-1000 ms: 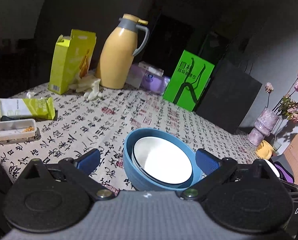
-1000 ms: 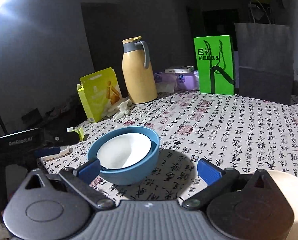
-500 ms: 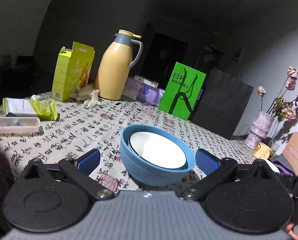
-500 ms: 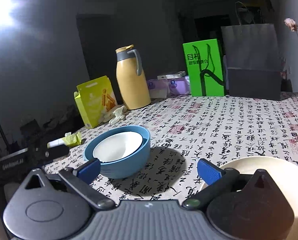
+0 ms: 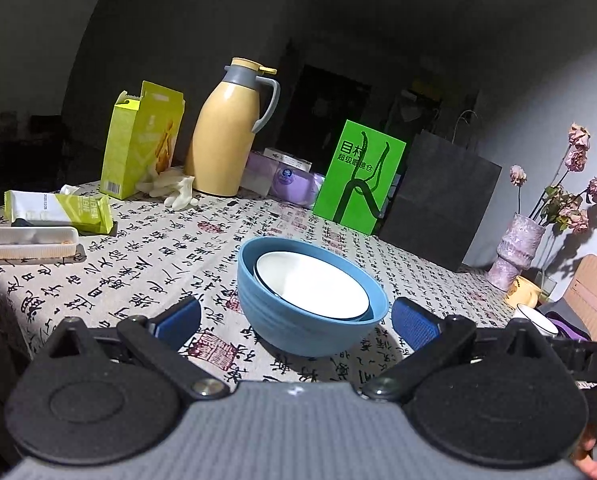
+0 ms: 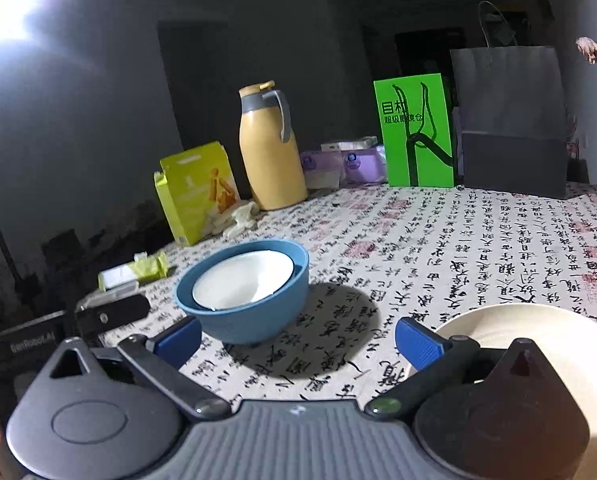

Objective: Organize plates and bowls
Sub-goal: 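Pull both open tools back from the nested bowls, then move both open tools toward the black-rimmed white bowl by the yellow mug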

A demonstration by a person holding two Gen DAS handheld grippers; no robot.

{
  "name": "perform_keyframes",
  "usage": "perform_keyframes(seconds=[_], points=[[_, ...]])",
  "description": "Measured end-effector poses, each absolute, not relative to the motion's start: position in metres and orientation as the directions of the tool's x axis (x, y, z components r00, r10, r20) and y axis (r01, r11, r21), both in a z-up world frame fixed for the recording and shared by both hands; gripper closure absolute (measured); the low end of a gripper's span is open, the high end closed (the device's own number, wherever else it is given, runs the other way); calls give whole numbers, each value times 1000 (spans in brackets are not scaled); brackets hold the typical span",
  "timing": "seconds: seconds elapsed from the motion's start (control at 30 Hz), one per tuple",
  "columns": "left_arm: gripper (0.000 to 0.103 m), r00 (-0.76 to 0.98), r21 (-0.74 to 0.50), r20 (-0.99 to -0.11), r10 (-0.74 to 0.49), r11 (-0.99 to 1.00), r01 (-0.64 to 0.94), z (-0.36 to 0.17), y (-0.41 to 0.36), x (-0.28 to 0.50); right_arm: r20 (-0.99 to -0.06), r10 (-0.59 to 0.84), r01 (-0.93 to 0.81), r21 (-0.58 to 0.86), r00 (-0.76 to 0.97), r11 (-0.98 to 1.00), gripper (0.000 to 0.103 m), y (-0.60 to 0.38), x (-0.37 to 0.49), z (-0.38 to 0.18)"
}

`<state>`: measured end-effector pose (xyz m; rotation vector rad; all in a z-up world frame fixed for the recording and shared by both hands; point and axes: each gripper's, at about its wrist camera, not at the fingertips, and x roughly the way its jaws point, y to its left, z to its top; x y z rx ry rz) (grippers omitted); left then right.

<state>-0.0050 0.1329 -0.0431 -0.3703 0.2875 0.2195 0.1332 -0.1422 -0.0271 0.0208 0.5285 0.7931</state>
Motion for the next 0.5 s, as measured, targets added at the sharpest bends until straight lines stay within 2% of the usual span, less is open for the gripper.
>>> perform_keyframes(seconds=[0.2,0.5], points=[[0,934,-320,-328,146,912,-255,-48,135,2,-483,667,-665,209,568,717,0,-147,141,-29],[0,946,-318,-324,31,938,-139,-56,124,17,-474,612,-583,230,632,780,0,-180,162,-28]])
